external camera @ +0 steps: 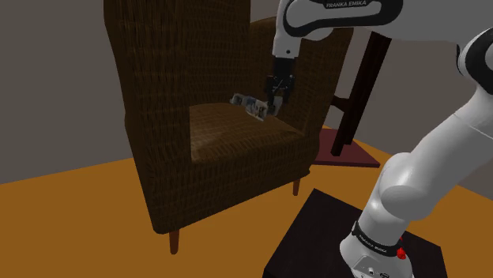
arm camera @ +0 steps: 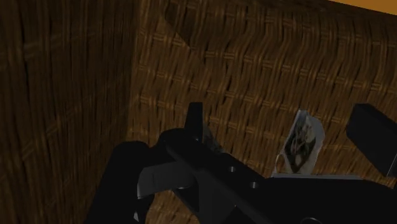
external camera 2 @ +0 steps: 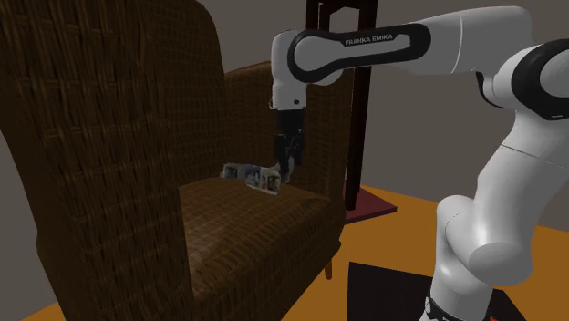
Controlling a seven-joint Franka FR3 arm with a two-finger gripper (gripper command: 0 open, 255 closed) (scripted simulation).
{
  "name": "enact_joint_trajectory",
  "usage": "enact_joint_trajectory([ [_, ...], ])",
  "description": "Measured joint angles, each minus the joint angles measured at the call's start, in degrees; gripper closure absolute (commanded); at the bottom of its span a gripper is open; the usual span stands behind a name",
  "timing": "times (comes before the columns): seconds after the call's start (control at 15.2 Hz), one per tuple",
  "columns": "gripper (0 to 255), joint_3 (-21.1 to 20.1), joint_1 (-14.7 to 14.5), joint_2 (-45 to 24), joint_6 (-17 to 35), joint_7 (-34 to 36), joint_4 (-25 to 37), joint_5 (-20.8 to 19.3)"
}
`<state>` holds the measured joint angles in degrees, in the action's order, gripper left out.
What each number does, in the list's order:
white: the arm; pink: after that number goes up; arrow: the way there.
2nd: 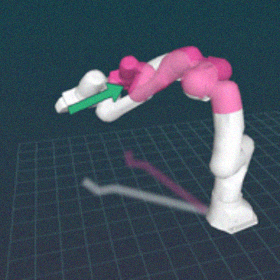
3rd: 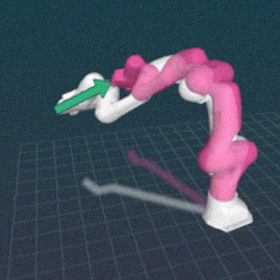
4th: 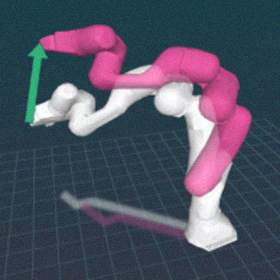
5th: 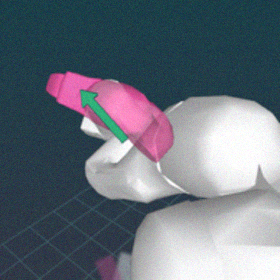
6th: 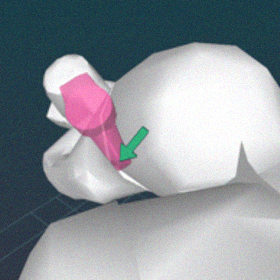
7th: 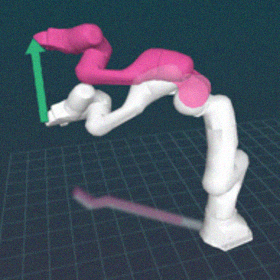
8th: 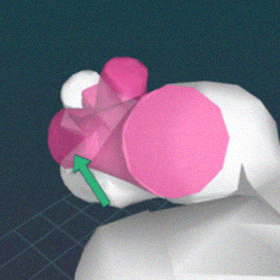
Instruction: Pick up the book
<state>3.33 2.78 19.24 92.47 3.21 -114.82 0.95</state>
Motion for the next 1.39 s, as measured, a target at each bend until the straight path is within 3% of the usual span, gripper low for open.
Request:
enact_joint_trajectory([
  [0.4, 0, 2.44, 0.93, -10.58, 2.20, -0.02, 10.72, 4.64],
  [0.86, 0, 2.30, 0.83, -9.95, 6.59, -0.18, 7.96, 5.45],
  [0.92, 255, 2.36, 0.90, -9.57, 7.10, -0.17, 7.40, 5.40],
  [1.39, 255, 2.44, 1.00, -9.27, 6.73, -0.21, 7.16, 5.31],
])
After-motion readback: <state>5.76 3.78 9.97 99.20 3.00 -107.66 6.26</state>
